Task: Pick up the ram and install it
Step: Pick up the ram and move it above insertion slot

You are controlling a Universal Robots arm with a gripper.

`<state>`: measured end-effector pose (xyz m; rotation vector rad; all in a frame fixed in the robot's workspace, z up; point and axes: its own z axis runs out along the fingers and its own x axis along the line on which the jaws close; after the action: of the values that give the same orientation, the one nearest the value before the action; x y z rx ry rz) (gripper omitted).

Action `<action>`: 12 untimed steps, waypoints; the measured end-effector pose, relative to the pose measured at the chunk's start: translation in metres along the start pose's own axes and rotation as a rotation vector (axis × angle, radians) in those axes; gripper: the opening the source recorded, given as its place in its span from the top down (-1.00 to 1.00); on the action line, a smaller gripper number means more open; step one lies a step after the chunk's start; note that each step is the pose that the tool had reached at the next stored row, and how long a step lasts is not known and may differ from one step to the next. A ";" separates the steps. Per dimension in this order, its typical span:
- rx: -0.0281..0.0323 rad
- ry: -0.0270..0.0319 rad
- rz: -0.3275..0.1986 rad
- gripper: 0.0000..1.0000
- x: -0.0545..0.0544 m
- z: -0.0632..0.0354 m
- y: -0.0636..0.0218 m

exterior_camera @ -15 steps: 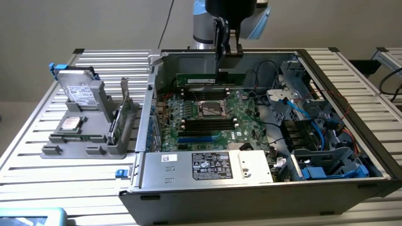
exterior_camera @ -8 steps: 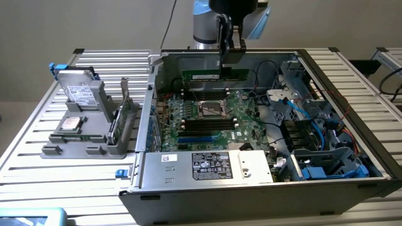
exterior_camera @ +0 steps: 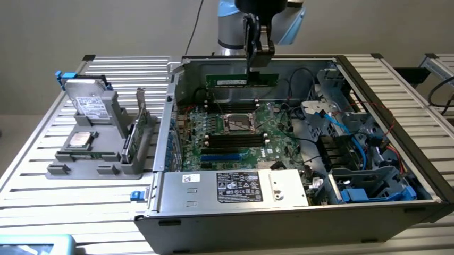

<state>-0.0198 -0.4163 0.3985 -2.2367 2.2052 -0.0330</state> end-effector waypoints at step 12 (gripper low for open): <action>0.0000 -0.0001 0.000 0.73 -0.023 0.0086 -0.0002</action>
<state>-0.0198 -0.3935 0.3896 -2.2366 2.2052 -0.0329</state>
